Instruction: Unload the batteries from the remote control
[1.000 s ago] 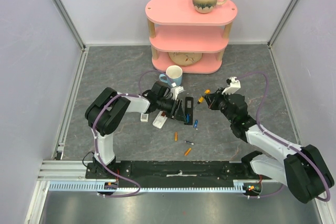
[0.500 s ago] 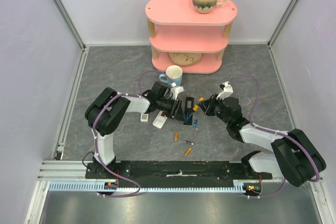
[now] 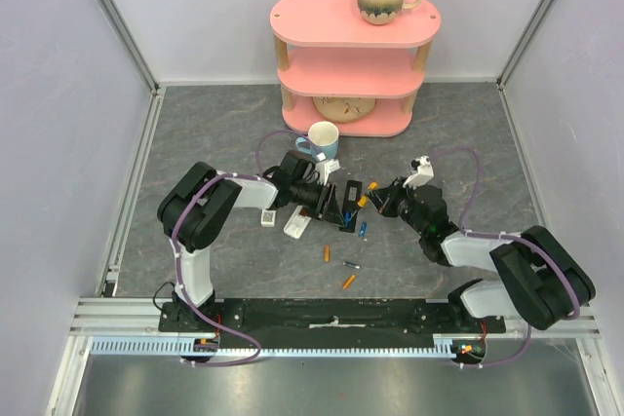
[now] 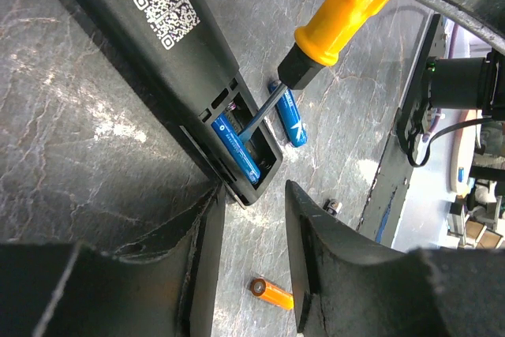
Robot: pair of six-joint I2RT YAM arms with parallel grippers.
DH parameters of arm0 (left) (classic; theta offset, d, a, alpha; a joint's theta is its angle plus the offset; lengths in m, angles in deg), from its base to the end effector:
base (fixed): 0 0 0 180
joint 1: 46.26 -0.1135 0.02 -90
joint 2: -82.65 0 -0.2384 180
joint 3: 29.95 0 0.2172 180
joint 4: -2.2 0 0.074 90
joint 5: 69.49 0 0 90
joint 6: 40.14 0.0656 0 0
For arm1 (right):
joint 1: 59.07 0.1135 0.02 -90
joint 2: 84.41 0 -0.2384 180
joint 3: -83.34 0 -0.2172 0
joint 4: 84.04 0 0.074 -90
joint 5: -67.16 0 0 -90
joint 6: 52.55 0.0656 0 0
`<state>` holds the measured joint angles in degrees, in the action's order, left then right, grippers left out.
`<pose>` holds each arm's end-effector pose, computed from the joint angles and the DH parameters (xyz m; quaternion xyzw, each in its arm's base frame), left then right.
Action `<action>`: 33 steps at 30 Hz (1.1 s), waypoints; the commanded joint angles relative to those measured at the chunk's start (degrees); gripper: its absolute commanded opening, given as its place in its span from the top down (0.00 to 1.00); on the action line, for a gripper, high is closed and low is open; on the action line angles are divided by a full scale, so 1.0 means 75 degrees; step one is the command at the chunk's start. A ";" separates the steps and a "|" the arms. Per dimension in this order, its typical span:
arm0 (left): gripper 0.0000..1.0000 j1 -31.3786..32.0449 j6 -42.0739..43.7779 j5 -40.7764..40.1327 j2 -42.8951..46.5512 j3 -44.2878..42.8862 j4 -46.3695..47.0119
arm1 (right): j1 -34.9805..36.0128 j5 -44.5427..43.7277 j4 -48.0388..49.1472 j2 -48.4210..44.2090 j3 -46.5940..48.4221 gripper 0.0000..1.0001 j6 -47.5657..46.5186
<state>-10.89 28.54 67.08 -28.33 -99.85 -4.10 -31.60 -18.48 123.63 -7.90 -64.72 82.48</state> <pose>0.2576 -0.2413 0.1057 0.2472 0.8318 -0.4826 0.1189 0.2217 0.1209 0.1524 0.1001 0.7968 0.3765 0.4618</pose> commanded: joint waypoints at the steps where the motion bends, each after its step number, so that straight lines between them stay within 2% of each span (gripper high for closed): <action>1: 0.57 -0.0006 0.0323 -0.0174 -0.0062 -0.0177 -0.0162 | 0.0053 -0.0147 0.1016 0.0426 -0.0268 1.00 0.0592; 10: 0.59 -0.0006 0.0323 -0.0080 -0.0097 -0.0177 -0.0150 | 0.0053 -0.0300 0.3393 0.2196 -0.0936 1.00 0.2221; 14: 0.64 0.0006 0.0323 -0.0033 -0.0121 -0.0189 -0.0150 | 0.0041 -0.0335 0.4459 0.2864 -0.1100 1.00 0.2655; 19: 0.70 0.0006 0.0335 -0.0068 -0.0121 -0.0201 -0.0173 | -0.0017 -0.0265 0.5082 0.3322 -0.1171 1.00 0.2971; 27: 0.71 0.0006 0.0347 -0.0021 -0.0121 -0.0201 -0.0173 | -0.0310 0.0075 0.6804 0.4539 -0.1311 1.00 0.3557; 33: 0.70 0.0006 0.0347 -0.0010 -0.0121 -0.0212 -0.0162 | -0.0345 0.0098 0.6993 0.4495 -0.1335 1.00 0.3570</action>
<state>-11.26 29.28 66.31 -28.40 -100.05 -5.68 -34.55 -19.40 164.02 24.58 -72.70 112.12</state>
